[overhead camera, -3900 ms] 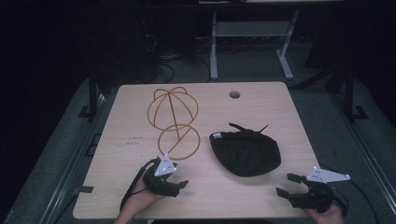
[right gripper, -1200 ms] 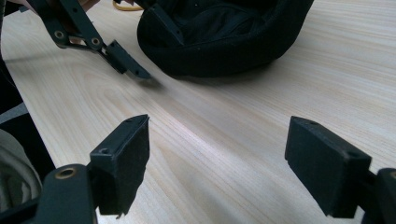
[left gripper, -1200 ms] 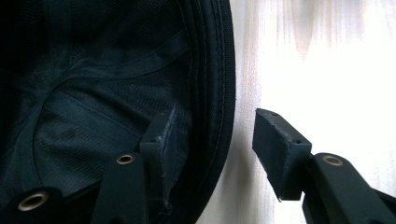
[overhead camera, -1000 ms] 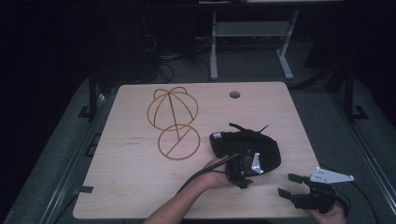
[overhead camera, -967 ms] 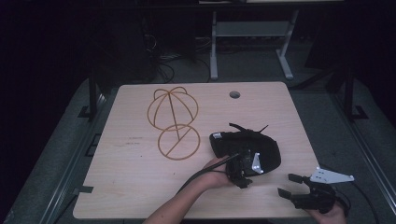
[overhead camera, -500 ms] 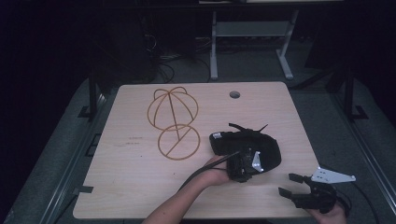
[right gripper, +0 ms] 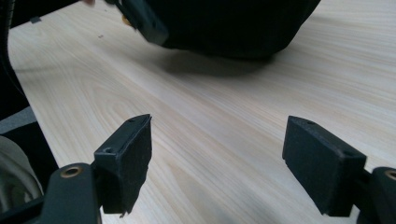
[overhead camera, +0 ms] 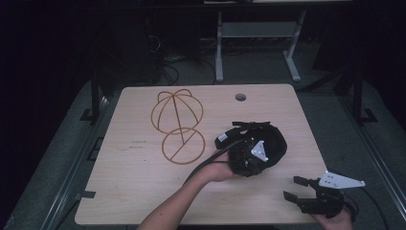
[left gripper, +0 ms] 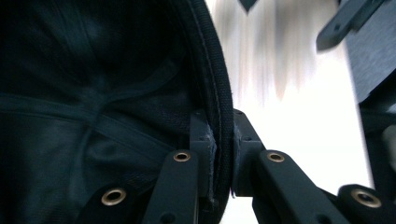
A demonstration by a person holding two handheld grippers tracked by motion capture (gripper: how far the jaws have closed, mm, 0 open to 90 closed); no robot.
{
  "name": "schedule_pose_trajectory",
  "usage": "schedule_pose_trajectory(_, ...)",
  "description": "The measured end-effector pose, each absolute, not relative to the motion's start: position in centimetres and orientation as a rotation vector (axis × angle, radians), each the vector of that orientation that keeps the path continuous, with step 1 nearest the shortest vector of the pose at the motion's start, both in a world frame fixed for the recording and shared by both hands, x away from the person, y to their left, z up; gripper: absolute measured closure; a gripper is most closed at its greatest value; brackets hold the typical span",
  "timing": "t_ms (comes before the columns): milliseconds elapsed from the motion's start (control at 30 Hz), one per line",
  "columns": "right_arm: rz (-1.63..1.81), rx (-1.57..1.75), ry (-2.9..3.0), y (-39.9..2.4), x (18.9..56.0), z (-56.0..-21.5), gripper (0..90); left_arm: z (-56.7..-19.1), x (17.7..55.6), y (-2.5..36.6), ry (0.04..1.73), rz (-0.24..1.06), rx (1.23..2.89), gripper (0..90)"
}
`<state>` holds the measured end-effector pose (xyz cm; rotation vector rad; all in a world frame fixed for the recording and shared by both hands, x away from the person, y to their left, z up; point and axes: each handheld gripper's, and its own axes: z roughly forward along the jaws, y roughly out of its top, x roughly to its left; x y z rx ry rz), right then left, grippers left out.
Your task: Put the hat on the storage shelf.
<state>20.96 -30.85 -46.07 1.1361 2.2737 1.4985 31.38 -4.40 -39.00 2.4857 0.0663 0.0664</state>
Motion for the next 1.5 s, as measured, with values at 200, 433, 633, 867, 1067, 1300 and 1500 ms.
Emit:
schedule_pose_trajectory(200,1.590,1.107,2.233,-30.5,20.8,-45.3,23.4,-36.0,32.1,-3.3,0.098,0.003,2.389,82.4)
schedule_pose_trajectory(433,1.583,1.065,2.221,-29.9,21.0,-44.6,23.4,-33.5,32.0,-2.4,0.097,-0.053,2.308,82.3)
schedule_pose_trajectory(633,1.594,1.051,2.188,-29.6,21.3,-44.0,23.3,-32.3,31.3,-2.6,0.046,-0.097,2.277,82.3)
schedule_pose_trajectory(867,1.616,1.031,2.137,-29.9,21.3,-43.5,23.3,-31.3,30.0,-3.3,-0.045,-0.115,2.272,82.2)
schedule_pose_trajectory(1067,1.618,1.041,2.118,-30.2,21.4,-43.4,23.3,-31.5,29.1,-3.9,-0.101,-0.138,2.283,82.0)
schedule_pose_trajectory(1300,1.614,1.035,2.123,-30.3,21.4,-43.4,29.2,-31.9,28.3,-4.6,-0.168,-0.168,2.298,82.1)
schedule_pose_trajectory(1500,1.649,1.016,2.122,-30.6,21.3,-43.5,40.8,-31.3,27.9,-5.1,-0.203,-0.178,2.291,82.1)
